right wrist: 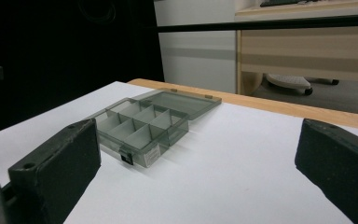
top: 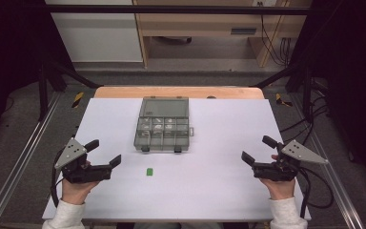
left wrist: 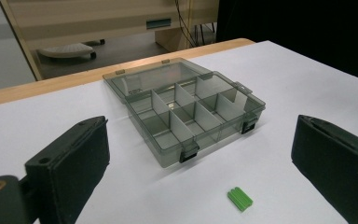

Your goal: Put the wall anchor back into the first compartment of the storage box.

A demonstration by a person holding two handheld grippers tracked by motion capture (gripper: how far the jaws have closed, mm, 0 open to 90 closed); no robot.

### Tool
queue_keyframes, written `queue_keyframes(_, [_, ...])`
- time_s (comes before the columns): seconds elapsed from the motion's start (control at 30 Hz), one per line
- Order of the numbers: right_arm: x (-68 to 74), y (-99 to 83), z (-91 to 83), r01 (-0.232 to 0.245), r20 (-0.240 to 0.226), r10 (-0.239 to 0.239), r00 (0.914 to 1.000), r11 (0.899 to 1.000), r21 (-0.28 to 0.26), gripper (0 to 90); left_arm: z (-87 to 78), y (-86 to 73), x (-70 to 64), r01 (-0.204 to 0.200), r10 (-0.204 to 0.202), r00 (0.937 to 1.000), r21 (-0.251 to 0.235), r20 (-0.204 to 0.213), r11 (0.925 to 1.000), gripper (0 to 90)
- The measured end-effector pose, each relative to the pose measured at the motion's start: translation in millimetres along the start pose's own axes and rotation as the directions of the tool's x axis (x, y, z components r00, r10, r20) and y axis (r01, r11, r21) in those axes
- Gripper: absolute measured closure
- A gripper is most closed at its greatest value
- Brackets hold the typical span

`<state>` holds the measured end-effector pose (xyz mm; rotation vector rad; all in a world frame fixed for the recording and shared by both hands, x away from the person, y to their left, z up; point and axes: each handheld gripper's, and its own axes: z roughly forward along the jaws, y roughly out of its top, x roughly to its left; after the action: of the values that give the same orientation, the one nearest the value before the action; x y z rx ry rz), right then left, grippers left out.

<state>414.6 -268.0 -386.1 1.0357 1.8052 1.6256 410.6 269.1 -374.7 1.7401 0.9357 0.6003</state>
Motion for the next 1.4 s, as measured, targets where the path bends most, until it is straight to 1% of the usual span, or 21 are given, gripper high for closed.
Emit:
queue_keyframes(0.1, [-0.2,-0.1,-0.2,-0.001,0.001,0.001,1.0,1.0,0.005,0.3,2.5,-0.6,-1.6,-0.009,0.009,1.0,0.014,0.003,0.9999,4.6])
queue_keyframes(0.2, [0.0,0.3,-0.9,-0.013,-0.004,0.013,0.9999,1.0,0.005,0.6,7.6,-3.2,-5.1,-0.003,0.002,1.0,0.027,0.007,0.9996,5.0])
queue_keyframes(0.3, [0.1,-0.1,-0.1,-0.003,-0.002,0.003,1.0,1.0,0.002,0.7,13.3,-6.1,-6.8,0.006,-0.006,0.9999,0.045,0.01,0.999,5.7])
queue_keyframes(0.33, [0.8,-0.2,0.6,0.008,-0.001,-0.008,1.0,1.0,0.005,0.8,17.4,-7.7,-8.9,0.004,-0.005,0.9999,0.057,0.011,0.9984,6.0])
queue_keyframes(0.43, [1.9,-0.3,1.2,0.012,-0.001,-0.012,0.9999,1.0,0.006,0.9,22.2,-9.6,-12.3,0.003,-0.004,0.9999,0.069,0.012,0.9976,6.6])
queue_keyframes(0.63, [2.9,-0.8,1.9,0.016,0.001,-0.016,0.9999,1.0,0.013,0.9,41.3,-17.3,-23.7,-0.006,0.003,0.9997,0.134,0.022,0.9909,8.0])
queue_keyframes(0.67, [2.3,-1.1,2.3,0.02,0.003,-0.02,0.9998,1.0,0.016,1.0,47.4,-20.6,-26.0,-0.002,-0.001,0.9998,0.157,0.019,0.9876,9.1])
queue_keyframes(0.73, [2.9,-1.2,2.9,0.009,0.007,-0.009,0.9999,1.0,0.015,1.0,50.3,-22.4,-27.0,-0.001,-0.002,0.9998,0.17,0.018,0.9855,9.8])
queue_keyframes(0.83, [2.9,-1.7,3.3,0.018,0.006,-0.019,0.9998,1.0,0.019,1.0,58.1,-27.6,-30.1,0.002,-0.004,0.9999,0.205,0.012,0.9787,11.4])
queue_keyframes(0.87, [3.6,-1.8,4.2,0.031,0.002,-0.032,0.9995,0.999,0.017,1.0,60.2,-28.8,-30.7,0.002,-0.004,0.9999,0.216,0.011,0.9763,12.7])
queue_keyframes(0.93, [5.5,-1.1,4.7,0.022,0.005,-0.022,0.9997,0.999,0.026,1.1,64.2,-31.7,-32.3,0.006,-0.008,0.9999,0.225,0.008,0.9743,14.4])
queue_keyframes(0.97, [5.8,-1.2,5.3,0.023,0.003,-0.023,0.9997,0.999,0.025,1.1,68.3,-35.0,-33.5,0.009,-0.009,1.0,0.241,0.001,0.9706,15.2])
queue_keyframes(1.03, [5.6,-1.4,5.5,0.027,0.002,-0.027,0.9996,0.999,0.029,1.1,70.7,-36.9,-33.9,0.014,-0.014,0.9999,0.248,0.0,0.9687,16.1])
queue_keyframes(1.07, [5.8,-1.8,6.1,0.025,0.006,-0.025,0.9997,0.999,0.031,1.2,73.9,-39.3,-34.4,0.017,-0.017,0.9998,0.264,-0.001,0.9644,17.4])
queue_keyframes(1.1, [5.7,-2.3,6.6,0.022,0.004,-0.023,0.9997,0.999,0.033,1.2,76.3,-41.1,-35.3,0.023,-0.023,0.9997,0.268,-0.004,0.9631,18.9])
queue_keyframes(1.17, [5.1,-3.2,7.3,0.023,0.006,-0.023,0.9997,0.999,0.036,1.2,82.2,-45.2,-36.8,0.018,-0.017,0.9998,0.302,-0.007,0.9532,20.7])
queue_keyframes(1.2, [4.9,-3.5,7.5,0.022,0.005,-0.022,0.9997,0.999,0.04,1.3,84.9,-47.3,-38.0,0.018,-0.014,0.9998,0.311,-0.015,0.9501,22.0])
queue_keyframes(1.27, [4.4,-4.1,8.8,0.023,0.012,-0.023,0.9997,0.999,0.044,1.4,90.4,-52.2,-40.6,0.029,-0.022,0.9994,0.334,-0.027,0.9422,26.4])
queue_keyframes(1.3, [4.4,-4.1,8.8,0.023,0.012,-0.023,0.9997,0.999,0.044,1.4,90.4,-52.2,-40.6,0.029,-0.022,0.9994,0.334,-0.027,0.9422,27.7])
queue_keyframes(1.37, [4.6,-4.4,8.9,0.025,0.013,-0.026,0.9996,0.998,0.052,1.5,94.0,-55.8,-41.0,0.04,-0.03,0.999,0.357,-0.032,0.9331,30.0])
queue_keyframes(1.4, [4.6,-4.4,8.9,0.025,0.013,-0.026,0.9996,0.998,0.052,1.5,94.0,-55.8,-41.0,0.04,-0.03,0.999,0.357,-0.032,0.9331,31.3])
